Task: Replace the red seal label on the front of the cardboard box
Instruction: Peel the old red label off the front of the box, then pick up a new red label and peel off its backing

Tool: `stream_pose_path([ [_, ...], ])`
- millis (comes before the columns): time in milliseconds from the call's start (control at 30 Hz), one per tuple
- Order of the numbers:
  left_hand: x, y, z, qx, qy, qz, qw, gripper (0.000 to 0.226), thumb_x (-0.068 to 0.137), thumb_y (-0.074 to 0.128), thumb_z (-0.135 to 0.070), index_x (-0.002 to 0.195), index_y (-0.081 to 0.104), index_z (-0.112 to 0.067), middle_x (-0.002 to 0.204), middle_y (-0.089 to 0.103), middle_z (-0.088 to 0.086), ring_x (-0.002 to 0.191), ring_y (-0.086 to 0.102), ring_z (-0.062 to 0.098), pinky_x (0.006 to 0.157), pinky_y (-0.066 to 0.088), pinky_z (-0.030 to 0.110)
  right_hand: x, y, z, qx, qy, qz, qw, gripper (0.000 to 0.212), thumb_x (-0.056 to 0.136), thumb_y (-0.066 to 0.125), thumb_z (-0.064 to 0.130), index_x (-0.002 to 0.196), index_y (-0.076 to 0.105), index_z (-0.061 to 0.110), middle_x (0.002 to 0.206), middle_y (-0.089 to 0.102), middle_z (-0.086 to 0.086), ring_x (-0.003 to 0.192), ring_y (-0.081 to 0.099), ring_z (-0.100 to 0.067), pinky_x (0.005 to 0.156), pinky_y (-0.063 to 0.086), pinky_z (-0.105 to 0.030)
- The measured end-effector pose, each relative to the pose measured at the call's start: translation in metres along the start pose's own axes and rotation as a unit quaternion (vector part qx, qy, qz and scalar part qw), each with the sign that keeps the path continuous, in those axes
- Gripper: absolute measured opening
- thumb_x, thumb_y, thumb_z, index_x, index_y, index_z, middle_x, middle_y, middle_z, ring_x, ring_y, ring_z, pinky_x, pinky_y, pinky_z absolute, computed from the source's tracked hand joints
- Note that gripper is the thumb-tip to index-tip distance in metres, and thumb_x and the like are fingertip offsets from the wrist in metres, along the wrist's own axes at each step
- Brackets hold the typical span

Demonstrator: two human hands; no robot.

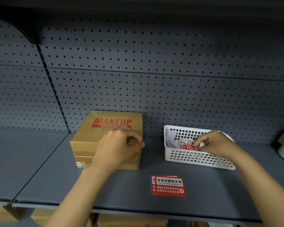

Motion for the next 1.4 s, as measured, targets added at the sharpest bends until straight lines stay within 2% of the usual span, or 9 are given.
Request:
stream_pose_path([
  [167, 0.004, -0.006, -0.002, -0.016, -0.019, 0.052, 0.998, 0.010, 0.085, 0.069, -0.047, 0.085, 0.076, -0.040, 0.095, 0.073, -0.023, 0.098, 0.064, 0.003, 0.093, 0.050, 0.032, -0.004, 0.000, 0.001, -0.025, 0.004, 0.122, 0.992, 0.013, 0.077, 0.075, 0.038, 0.084, 0.078, 0.049, 0.075, 0.055, 0.006, 0.064, 0.048, -0.012, 0.064, 0.041, -0.026],
  [333, -0.005, -0.003, -0.034, -0.052, 0.031, -0.074, 0.995, 0.003, 0.087, 0.070, -0.031, 0.087, 0.074, -0.031, 0.082, 0.069, -0.016, 0.078, 0.065, 0.004, 0.074, 0.057, 0.033, 0.000, -0.008, -0.002, 0.000, -0.034, 0.029, 0.999, 0.018, 0.068, 0.090, 0.027, 0.076, 0.075, 0.034, 0.093, 0.062, 0.004, 0.074, 0.059, -0.010, 0.046, 0.047, -0.018],
  [467, -0.003, 0.054, -0.089, -0.041, 0.140, 0.011, 0.989, 0.018, 0.094, 0.060, -0.030, 0.105, 0.073, -0.031, 0.101, 0.072, -0.011, 0.095, 0.060, 0.008, 0.078, 0.052, 0.023, -0.003, -0.019, 0.000, -0.072, -0.072, -0.011, 0.995, 0.023, 0.070, 0.090, 0.021, 0.060, 0.071, 0.028, 0.054, 0.048, 0.011, 0.048, 0.045, -0.005, 0.047, 0.040, -0.015],
  [600, 0.014, 0.125, -0.130, 0.031, 0.197, 0.118, 0.973, 0.048, 0.102, 0.030, -0.043, 0.114, 0.071, -0.021, 0.113, 0.073, 0.001, 0.118, 0.050, 0.024, 0.105, 0.043, 0.042, -0.005, -0.015, -0.005, -0.150, -0.069, -0.028, 0.986, 0.031, 0.074, 0.085, 0.019, 0.056, 0.069, 0.038, 0.066, 0.069, 0.017, 0.067, 0.065, -0.001, 0.066, 0.058, -0.029],
  [767, 0.029, 0.170, -0.162, 0.149, 0.171, 0.262, 0.938, 0.048, 0.107, 0.018, -0.037, 0.123, 0.058, -0.016, 0.116, 0.070, 0.011, 0.125, 0.045, 0.034, 0.101, 0.032, 0.049, -0.007, -0.010, -0.016, -0.184, -0.030, -0.002, 0.982, 0.015, 0.081, 0.064, 0.018, 0.070, 0.072, 0.024, 0.073, 0.071, 0.000, 0.073, 0.069, -0.023, 0.068, 0.060, -0.038],
  [933, 0.042, 0.196, -0.142, 0.170, 0.077, 0.349, 0.918, 0.073, 0.096, 0.001, -0.052, 0.140, 0.049, -0.017, 0.128, 0.060, 0.021, 0.128, 0.044, 0.038, 0.101, 0.033, 0.053, -0.009, -0.013, -0.033, -0.090, -0.009, 0.065, 0.994, 0.015, 0.081, 0.069, 0.046, 0.086, 0.081, 0.038, 0.090, 0.075, 0.030, 0.096, 0.065, -0.005, 0.087, 0.055, -0.027],
  [1133, 0.060, 0.174, -0.138, -0.081, 0.033, 0.259, 0.962, 0.055, 0.104, 0.032, -0.048, 0.118, 0.070, -0.012, 0.133, 0.054, 0.000, 0.131, 0.041, 0.022, 0.114, 0.033, 0.043, -0.010, -0.036, -0.034, -0.064, -0.042, -0.031, 0.997, 0.016, 0.093, 0.065, 0.035, 0.100, 0.078, 0.037, 0.104, 0.063, 0.013, 0.113, 0.037, -0.022, 0.090, 0.028, -0.031],
  [1267, 0.074, 0.117, -0.134, -0.155, 0.050, 0.119, 0.980, 0.037, 0.104, 0.043, -0.038, 0.120, 0.073, -0.023, 0.125, 0.058, 0.001, 0.122, 0.053, 0.016, 0.107, 0.038, 0.027, -0.025, -0.062, 0.002, 0.068, -0.136, -0.152, 0.977, 0.028, 0.092, 0.067, 0.018, 0.116, 0.073, 0.030, 0.114, 0.068, 0.009, 0.110, 0.058, -0.014, 0.096, 0.041, -0.026],
  [1400, 0.071, 0.062, -0.133, -0.164, 0.062, -0.016, 0.984, 0.027, 0.101, 0.053, -0.019, 0.119, 0.072, -0.021, 0.121, 0.067, 0.001, 0.108, 0.063, 0.013, 0.096, 0.045, 0.020, -0.040, -0.060, 0.050, 0.165, -0.184, -0.164, 0.955, 0.033, 0.090, 0.068, 0.015, 0.118, 0.071, 0.032, 0.108, 0.071, 0.011, 0.097, 0.066, -0.008, 0.089, 0.051, -0.021],
])
Point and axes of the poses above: each hand's wrist, its own x-axis towards the middle knuckle, its own y-axis out of the palm, z = x × y, the point moved 6 cm from there along x, towards the middle knuckle
